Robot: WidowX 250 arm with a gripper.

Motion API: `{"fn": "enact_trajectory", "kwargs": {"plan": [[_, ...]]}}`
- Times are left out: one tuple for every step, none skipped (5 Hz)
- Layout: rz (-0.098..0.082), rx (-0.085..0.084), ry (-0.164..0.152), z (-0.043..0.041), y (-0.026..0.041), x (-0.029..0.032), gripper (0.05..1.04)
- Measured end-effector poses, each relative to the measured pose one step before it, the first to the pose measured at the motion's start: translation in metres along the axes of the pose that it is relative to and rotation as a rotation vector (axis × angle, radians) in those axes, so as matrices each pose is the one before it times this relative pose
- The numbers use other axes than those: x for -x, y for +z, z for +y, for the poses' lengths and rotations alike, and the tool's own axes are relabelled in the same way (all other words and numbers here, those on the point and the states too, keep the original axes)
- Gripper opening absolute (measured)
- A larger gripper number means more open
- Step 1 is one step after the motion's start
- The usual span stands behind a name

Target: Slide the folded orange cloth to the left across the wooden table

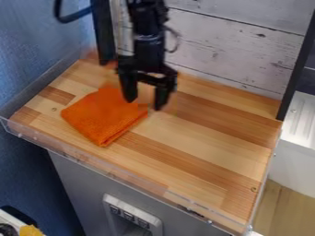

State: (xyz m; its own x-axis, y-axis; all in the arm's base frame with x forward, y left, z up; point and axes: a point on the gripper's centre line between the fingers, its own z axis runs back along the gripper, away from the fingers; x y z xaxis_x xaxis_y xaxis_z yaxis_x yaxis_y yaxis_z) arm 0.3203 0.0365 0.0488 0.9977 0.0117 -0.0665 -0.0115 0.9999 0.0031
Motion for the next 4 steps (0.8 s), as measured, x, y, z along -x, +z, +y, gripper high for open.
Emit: {"fn": "enact_trajectory", "kwargs": {"plan": [[-0.0298,-0.0096,-0.0065,-0.03106,0.01965,-0.01272,0.999],[-0.0297,-0.0139,-0.0041,-0.02633,0.01600,-0.01012,0.997],[-0.0391,-0.0016,-0.0044,-0.02302,0.01983,-0.01062,0.999],[-0.0273,0.0044,0.0001,-0.01777,0.01539,-0.00680,0.999]]}}
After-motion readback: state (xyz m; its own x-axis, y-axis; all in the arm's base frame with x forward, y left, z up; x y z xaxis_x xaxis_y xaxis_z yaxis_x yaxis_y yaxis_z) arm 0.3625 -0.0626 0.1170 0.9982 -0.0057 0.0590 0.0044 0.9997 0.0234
